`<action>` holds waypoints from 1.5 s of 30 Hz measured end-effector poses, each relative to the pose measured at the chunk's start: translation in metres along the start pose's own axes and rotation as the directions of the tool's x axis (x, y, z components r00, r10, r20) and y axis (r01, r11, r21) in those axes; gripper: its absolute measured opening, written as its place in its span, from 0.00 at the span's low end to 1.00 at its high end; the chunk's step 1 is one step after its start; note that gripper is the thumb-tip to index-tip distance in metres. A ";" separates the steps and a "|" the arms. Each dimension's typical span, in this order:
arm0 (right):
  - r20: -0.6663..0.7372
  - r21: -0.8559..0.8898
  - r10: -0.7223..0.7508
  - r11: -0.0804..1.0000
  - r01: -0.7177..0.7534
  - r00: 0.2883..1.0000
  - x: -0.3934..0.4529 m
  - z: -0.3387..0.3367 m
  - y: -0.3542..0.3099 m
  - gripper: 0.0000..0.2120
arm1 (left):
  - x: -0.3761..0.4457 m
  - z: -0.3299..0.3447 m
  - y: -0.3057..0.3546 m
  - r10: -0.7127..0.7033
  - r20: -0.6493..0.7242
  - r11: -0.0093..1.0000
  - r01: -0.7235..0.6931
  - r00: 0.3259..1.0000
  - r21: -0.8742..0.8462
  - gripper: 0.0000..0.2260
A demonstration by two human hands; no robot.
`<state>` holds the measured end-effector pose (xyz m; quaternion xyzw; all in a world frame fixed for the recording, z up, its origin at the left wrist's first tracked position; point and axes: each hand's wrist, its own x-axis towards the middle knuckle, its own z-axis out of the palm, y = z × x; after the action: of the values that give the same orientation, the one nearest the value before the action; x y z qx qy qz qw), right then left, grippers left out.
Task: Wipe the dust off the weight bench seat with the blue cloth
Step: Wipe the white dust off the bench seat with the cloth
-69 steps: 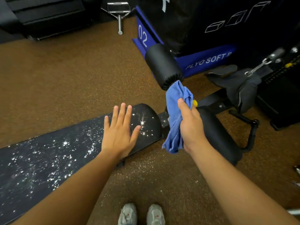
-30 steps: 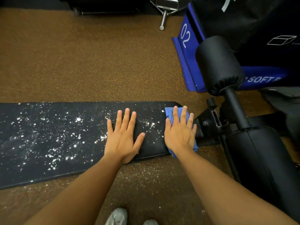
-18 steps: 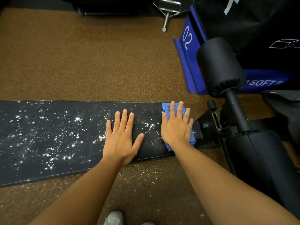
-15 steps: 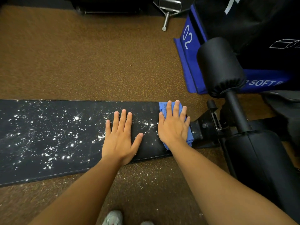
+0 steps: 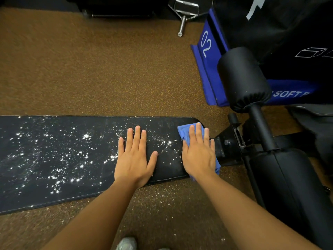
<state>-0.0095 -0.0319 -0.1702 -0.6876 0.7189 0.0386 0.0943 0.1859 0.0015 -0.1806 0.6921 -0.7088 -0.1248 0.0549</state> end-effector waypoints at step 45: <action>0.066 0.020 0.063 0.998 -0.065 0.996 0.041 -0.012 -0.028 0.30 | -0.001 -0.003 0.001 -0.016 0.025 1.000 0.016 1.000 -0.017 0.32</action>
<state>0.0157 -0.0754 -0.1639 -0.6616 0.7375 0.0558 0.1240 0.1853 0.0025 -0.1772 0.6957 -0.7027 -0.1400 0.0512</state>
